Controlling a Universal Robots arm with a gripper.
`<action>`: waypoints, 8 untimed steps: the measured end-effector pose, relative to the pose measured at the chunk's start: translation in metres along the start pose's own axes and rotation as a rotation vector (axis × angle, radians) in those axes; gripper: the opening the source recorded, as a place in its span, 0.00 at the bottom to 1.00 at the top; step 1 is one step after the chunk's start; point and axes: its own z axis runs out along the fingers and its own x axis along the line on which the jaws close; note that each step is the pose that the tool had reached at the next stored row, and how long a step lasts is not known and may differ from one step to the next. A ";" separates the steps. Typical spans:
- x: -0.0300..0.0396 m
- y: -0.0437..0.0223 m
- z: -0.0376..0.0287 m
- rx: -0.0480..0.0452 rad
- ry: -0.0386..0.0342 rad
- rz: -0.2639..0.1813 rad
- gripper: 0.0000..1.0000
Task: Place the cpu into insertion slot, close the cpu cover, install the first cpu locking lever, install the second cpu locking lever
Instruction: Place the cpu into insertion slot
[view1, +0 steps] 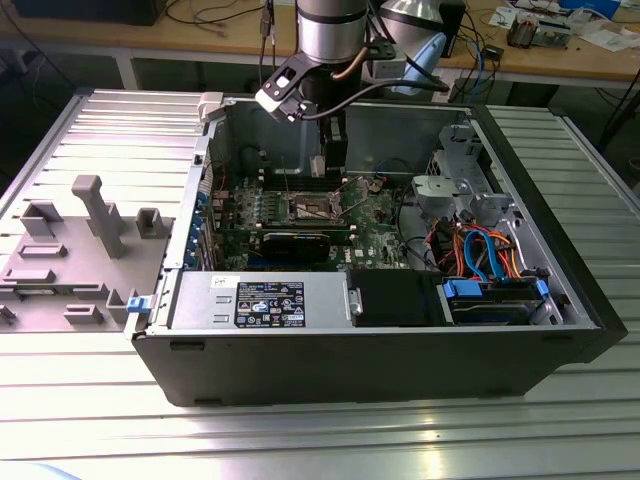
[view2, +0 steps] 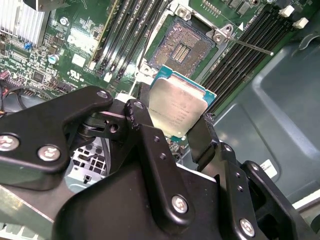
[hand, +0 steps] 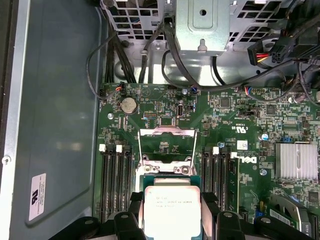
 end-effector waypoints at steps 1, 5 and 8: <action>0.0000 0.0000 0.0002 0.0000 0.0000 0.000 0.54; 0.0000 -0.0001 0.0012 0.0001 0.0002 0.000 0.54; 0.0000 -0.0001 0.0017 0.0000 0.0003 0.000 0.54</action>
